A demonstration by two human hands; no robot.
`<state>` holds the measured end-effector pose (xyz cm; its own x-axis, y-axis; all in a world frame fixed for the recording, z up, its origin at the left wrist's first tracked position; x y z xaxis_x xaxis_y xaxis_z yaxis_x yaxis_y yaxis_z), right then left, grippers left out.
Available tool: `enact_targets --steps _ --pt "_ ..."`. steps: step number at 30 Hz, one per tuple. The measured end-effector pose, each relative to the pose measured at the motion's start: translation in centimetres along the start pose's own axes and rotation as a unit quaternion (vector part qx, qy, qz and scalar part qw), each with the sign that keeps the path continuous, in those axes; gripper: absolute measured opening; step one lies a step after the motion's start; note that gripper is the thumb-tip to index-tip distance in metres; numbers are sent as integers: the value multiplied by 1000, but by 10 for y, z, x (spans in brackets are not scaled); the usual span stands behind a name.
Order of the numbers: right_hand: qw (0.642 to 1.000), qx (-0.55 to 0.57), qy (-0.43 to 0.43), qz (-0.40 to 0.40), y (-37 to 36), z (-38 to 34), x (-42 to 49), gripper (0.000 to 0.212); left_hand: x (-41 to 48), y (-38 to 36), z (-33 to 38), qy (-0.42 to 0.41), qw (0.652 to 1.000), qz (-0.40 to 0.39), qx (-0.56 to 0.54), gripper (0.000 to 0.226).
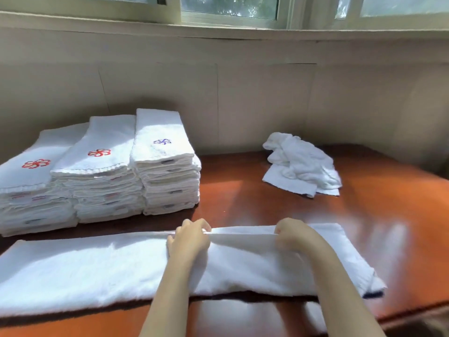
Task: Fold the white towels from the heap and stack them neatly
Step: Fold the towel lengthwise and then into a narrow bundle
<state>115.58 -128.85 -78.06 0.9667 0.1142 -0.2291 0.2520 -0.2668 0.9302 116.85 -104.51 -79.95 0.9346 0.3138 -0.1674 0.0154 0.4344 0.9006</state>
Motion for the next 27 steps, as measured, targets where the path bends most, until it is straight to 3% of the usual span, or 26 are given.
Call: enact_targets --steps 3,6,9,12,14,21,27 --pt "999 -7 -23 -41 7 28 -18 14 -9 1 1 11 1000 7 -3 43" --pt "997 -12 -66 -44 20 66 -31 23 -16 5 4 22 999 42 -15 44" --pt "988 79 -125 34 30 111 -39 16 -24 3 13 35 997 60 -20 44" --pt "957 140 -174 184 45 151 -43 22 -23 -2 27 7 999 36 -2 33" --pt "942 152 -184 237 47 161 -43 29 -20 -1 30 -9 1000 27 -1 26" --pt "932 142 -192 272 39 165 -33 20 -23 6 39 -50 995 66 -53 23" --pt "932 104 -206 278 41 160 -33 18 -30 1 47 -30 990 138 9 21"
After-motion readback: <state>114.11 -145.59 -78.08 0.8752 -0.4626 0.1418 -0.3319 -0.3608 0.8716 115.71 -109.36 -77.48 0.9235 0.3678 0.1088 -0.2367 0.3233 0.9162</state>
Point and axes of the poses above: each hand's wrist, its own x-axis towards the middle knuckle, its own y-axis out of the back of the hand, z = x × y, the point moved 10 cm from there along x, towards the middle knuckle, and after that the axes turned 11 degrees about y, right-handed, at the moved point
